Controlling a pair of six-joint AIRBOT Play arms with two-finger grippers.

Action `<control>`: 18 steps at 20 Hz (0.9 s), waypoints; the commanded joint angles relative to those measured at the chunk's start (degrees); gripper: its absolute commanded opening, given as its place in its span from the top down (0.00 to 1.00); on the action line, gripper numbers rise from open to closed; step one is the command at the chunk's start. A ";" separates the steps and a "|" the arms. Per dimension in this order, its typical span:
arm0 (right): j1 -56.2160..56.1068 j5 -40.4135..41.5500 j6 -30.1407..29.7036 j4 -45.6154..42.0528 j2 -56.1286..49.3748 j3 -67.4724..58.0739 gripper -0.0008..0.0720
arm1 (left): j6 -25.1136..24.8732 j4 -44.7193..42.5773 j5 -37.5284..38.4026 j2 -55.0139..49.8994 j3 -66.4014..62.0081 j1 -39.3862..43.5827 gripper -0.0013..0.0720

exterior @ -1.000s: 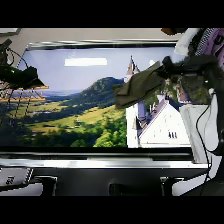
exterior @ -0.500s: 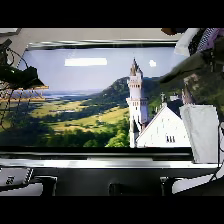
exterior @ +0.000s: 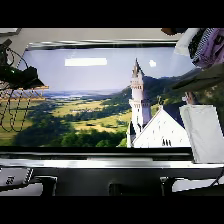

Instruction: Fold the clothes and pants, and hang the long-sleeved shirts on hangers.

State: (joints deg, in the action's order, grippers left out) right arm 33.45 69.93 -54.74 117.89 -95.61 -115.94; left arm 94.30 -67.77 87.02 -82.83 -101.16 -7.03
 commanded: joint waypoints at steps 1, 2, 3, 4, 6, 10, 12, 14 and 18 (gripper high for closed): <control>0.33 7.89 3.15 -11.96 2.19 -0.04 0.95 | 0.02 0.00 0.20 -0.02 0.02 -0.04 0.96; 0.33 9.66 3.23 -14.32 2.49 -0.04 0.95 | 0.02 0.00 0.20 -0.02 0.02 -0.02 0.96; 0.33 11.91 3.48 -16.68 2.64 -0.02 0.95 | 0.02 0.02 0.28 -0.02 0.02 -0.02 0.96; 0.33 14.08 3.54 -18.67 2.71 0.02 0.95 | 0.02 0.02 0.59 -0.02 0.02 -0.02 0.96; 0.33 18.38 3.56 -22.82 2.71 0.02 0.94 | 0.02 0.02 0.68 -0.02 0.02 -0.02 0.96; 0.28 25.00 3.13 -29.42 3.06 0.52 0.95 | 0.00 0.02 1.90 -0.02 0.02 -0.02 0.96; 0.28 28.11 1.31 -32.33 3.45 1.68 0.95 | 0.00 0.02 2.14 -0.02 0.02 -0.02 0.96; 0.28 28.57 0.02 -33.14 5.14 4.52 0.95 | -0.02 0.02 2.12 -0.02 0.02 -0.04 0.96; 0.28 27.65 -0.35 -34.53 9.53 12.81 0.95 | -0.02 0.00 2.08 -0.02 0.02 -0.04 0.96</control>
State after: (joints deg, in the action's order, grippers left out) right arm 33.76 96.90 -54.41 85.76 -88.73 -108.18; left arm 94.28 -67.72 89.01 -82.83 -101.16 -7.03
